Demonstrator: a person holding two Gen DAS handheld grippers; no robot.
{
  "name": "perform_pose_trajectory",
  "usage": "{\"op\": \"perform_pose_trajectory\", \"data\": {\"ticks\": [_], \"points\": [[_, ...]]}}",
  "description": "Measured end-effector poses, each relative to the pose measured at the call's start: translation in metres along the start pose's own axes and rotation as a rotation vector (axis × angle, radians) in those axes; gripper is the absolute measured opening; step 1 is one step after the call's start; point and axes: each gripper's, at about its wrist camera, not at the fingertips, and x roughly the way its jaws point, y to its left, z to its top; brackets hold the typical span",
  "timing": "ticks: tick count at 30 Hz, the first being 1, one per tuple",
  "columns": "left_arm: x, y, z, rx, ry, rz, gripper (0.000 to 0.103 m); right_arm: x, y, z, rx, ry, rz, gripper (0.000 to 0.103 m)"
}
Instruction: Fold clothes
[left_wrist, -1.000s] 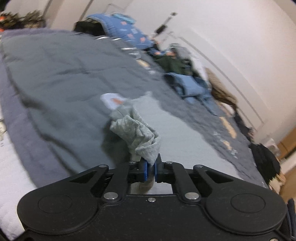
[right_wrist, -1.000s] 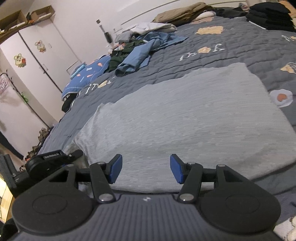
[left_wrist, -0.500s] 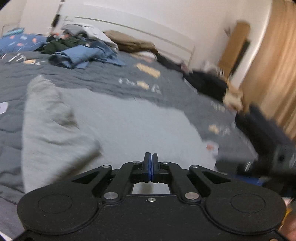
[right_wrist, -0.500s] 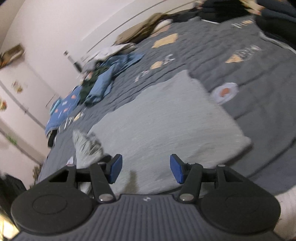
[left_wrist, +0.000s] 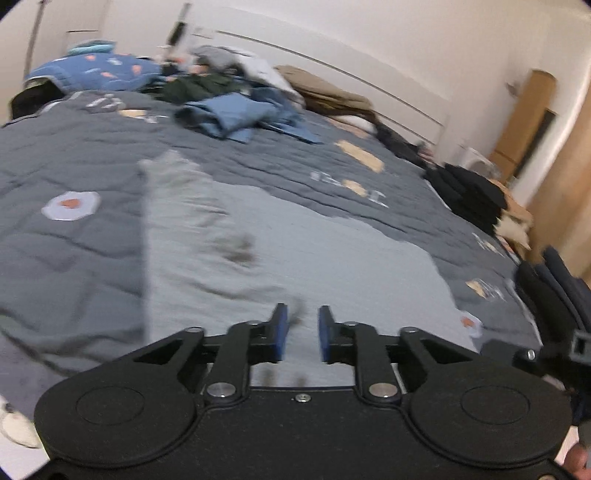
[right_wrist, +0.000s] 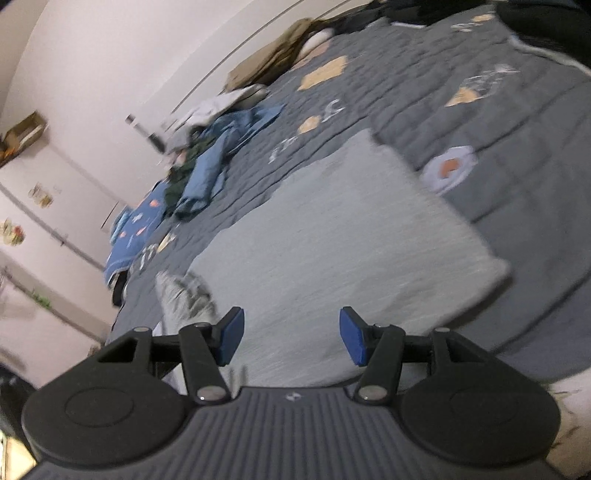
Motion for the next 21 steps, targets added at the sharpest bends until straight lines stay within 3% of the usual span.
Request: {"op": "perform_pose_trajectory", "data": {"ticks": [4,9,17,21], "points": [[-0.013,0.024,0.011,-0.060,-0.030,0.033,0.037,0.022,0.022,-0.008,-0.027,0.057,0.057,0.056],[-0.030,0.055,0.025,-0.136,-0.068,0.075,0.040,0.057,0.042,-0.018,0.012,0.146,0.148,0.056],[-0.041,0.081,0.034,-0.178,-0.084,0.105,0.045,0.097,0.052,-0.020,0.095,0.165,0.214,0.056],[-0.043,0.092,0.036,-0.214,-0.078,0.113,0.051,0.115,0.063,-0.021,0.056,0.174,0.194,0.056]]}}
